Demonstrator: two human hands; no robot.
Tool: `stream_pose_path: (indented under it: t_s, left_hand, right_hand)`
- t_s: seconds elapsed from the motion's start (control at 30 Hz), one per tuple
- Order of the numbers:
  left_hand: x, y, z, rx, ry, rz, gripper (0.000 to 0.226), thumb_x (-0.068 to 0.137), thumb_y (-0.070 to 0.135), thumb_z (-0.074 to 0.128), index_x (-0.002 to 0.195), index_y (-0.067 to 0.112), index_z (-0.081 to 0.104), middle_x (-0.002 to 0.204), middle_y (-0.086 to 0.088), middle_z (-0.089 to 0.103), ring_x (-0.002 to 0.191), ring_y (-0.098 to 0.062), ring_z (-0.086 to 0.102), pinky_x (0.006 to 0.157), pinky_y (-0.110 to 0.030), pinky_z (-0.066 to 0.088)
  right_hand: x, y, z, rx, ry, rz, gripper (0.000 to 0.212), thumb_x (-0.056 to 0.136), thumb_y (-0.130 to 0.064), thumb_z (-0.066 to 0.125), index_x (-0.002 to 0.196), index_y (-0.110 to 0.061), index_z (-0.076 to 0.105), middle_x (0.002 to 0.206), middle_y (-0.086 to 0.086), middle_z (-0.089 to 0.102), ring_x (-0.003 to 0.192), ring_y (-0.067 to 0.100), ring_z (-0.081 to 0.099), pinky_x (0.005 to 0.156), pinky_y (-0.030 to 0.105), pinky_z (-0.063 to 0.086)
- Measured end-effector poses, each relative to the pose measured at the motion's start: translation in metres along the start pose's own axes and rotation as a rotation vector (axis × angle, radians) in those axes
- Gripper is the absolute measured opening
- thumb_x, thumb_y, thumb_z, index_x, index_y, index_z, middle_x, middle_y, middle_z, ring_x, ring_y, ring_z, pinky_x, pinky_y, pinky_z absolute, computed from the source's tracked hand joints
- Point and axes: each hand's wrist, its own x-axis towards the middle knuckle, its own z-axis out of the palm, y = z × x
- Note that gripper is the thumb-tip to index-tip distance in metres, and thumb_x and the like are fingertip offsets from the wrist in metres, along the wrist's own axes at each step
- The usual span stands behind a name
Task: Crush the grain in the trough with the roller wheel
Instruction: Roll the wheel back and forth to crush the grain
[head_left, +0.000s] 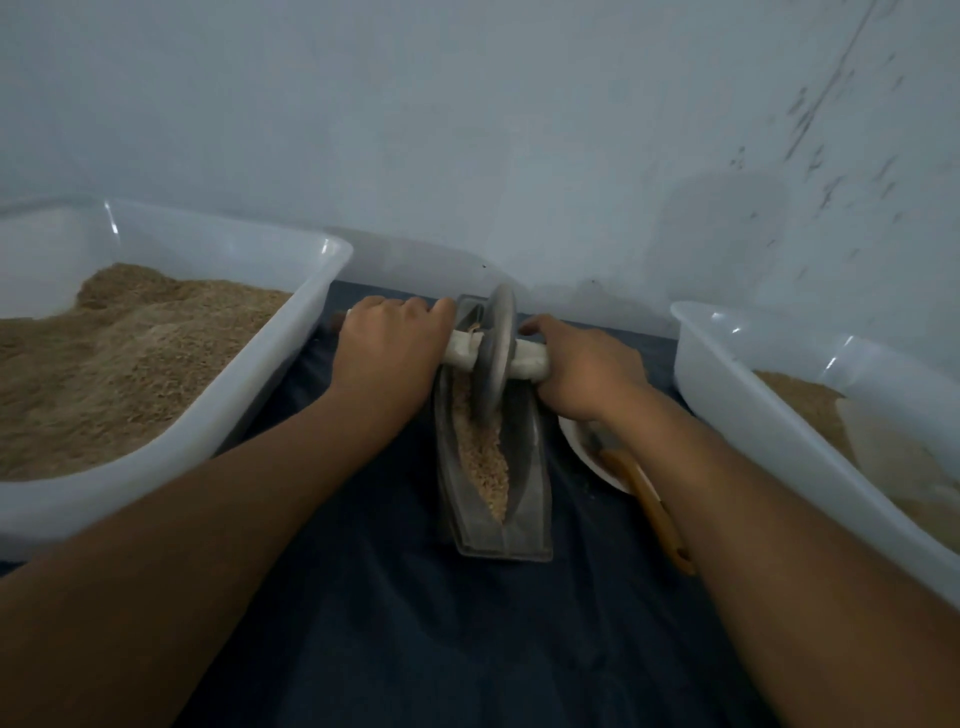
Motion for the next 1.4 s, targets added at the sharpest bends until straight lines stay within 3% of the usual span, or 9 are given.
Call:
stream_pose_path:
  t_s: [0.07, 0.23, 0.4, 0.5, 0.6, 0.8, 0.93, 1.17, 1.4]
  left_hand:
    - [0.001, -0.001, 0.001, -0.01, -0.004, 0.0, 0.02, 0.088, 0.023, 0.064, 0.103, 0.022, 0.05, 0.09, 0.002, 0.063, 0.076, -0.021, 0.063, 0.068, -0.033, 0.039]
    - [-0.006, -0.002, 0.0, -0.033, -0.003, -0.005, 0.021, 0.088, 0.026, 0.065, 0.101, 0.022, 0.05, 0.088, 0.001, 0.064, 0.075, -0.021, 0.063, 0.064, -0.032, 0.04]
    - [-0.02, -0.001, -0.008, 0.001, -0.008, -0.01, 0.024, 0.083, 0.026, 0.069, 0.097, 0.023, 0.049, 0.082, 0.003, 0.061, 0.069, -0.019, 0.06, 0.058, -0.031, 0.032]
    - [-0.03, 0.001, -0.015, 0.01, -0.021, -0.004, 0.027, 0.082, 0.024, 0.07, 0.096, 0.023, 0.048, 0.082, 0.004, 0.06, 0.07, -0.018, 0.059, 0.059, -0.031, 0.031]
    - [-0.038, 0.002, -0.023, 0.018, -0.012, 0.004, 0.026, 0.083, 0.023, 0.069, 0.097, 0.023, 0.047, 0.083, 0.004, 0.059, 0.072, -0.018, 0.059, 0.061, -0.03, 0.033]
    - [-0.053, 0.004, -0.039, 0.013, -0.003, 0.024, 0.032, 0.082, 0.027, 0.07, 0.102, 0.024, 0.045, 0.087, 0.004, 0.059, 0.075, -0.017, 0.06, 0.063, -0.03, 0.038]
    - [-0.06, 0.005, -0.045, -0.022, -0.006, 0.037, 0.034, 0.083, 0.025, 0.068, 0.106, 0.023, 0.043, 0.093, 0.002, 0.058, 0.084, -0.02, 0.059, 0.074, -0.033, 0.046]
    - [-0.067, 0.012, -0.049, -0.022, 0.034, 0.044, 0.035, 0.082, 0.02, 0.064, 0.106, 0.022, 0.039, 0.099, -0.002, 0.053, 0.09, -0.023, 0.051, 0.084, -0.038, 0.042]
    - [-0.066, 0.013, -0.043, -0.025, 0.05, 0.042, 0.036, 0.082, 0.023, 0.067, 0.108, 0.021, 0.042, 0.101, -0.004, 0.054, 0.092, -0.024, 0.052, 0.086, -0.038, 0.041]
  right_hand:
    - [0.002, -0.001, -0.001, 0.008, -0.015, 0.011, 0.064, 0.081, -0.038, 0.066, 0.137, -0.051, 0.038, 0.116, 0.0, 0.066, 0.103, 0.029, 0.063, 0.085, 0.048, 0.055]
    - [0.0, -0.004, 0.001, -0.038, 0.062, -0.034, 0.061, 0.084, -0.036, 0.068, 0.139, -0.044, 0.043, 0.115, 0.0, 0.067, 0.1, 0.027, 0.064, 0.068, 0.035, 0.038]
    - [-0.013, -0.007, -0.001, -0.051, 0.107, -0.039, 0.046, 0.084, -0.035, 0.068, 0.125, -0.041, 0.049, 0.096, -0.003, 0.065, 0.073, 0.02, 0.049, 0.057, 0.034, 0.03]
    - [-0.023, -0.007, 0.001, -0.054, 0.127, -0.039, 0.039, 0.085, -0.034, 0.066, 0.119, -0.04, 0.047, 0.08, -0.009, 0.053, 0.068, 0.019, 0.046, 0.052, 0.031, 0.027]
    - [-0.035, -0.009, 0.002, -0.067, 0.18, -0.059, 0.03, 0.086, -0.032, 0.063, 0.113, -0.034, 0.049, 0.078, -0.011, 0.054, 0.061, 0.015, 0.04, 0.05, 0.03, 0.018]
    - [-0.062, -0.013, 0.001, -0.07, 0.278, -0.085, 0.019, 0.086, -0.03, 0.063, 0.099, -0.026, 0.049, 0.079, -0.009, 0.058, 0.059, 0.015, 0.043, 0.05, 0.031, 0.016]
    - [-0.079, -0.015, 0.001, -0.069, 0.336, -0.112, 0.023, 0.086, -0.03, 0.064, 0.091, -0.026, 0.042, 0.081, -0.008, 0.055, 0.07, 0.022, 0.055, 0.061, 0.035, 0.029]
    - [-0.096, -0.015, 0.003, -0.037, 0.353, -0.071, 0.021, 0.088, -0.031, 0.062, 0.099, -0.024, 0.046, 0.088, -0.006, 0.053, 0.075, 0.02, 0.044, 0.066, 0.036, 0.025]
    - [-0.094, -0.015, 0.006, -0.022, 0.375, -0.082, 0.021, 0.088, -0.029, 0.065, 0.101, -0.023, 0.049, 0.091, -0.004, 0.058, 0.082, 0.025, 0.057, 0.069, 0.036, 0.027]
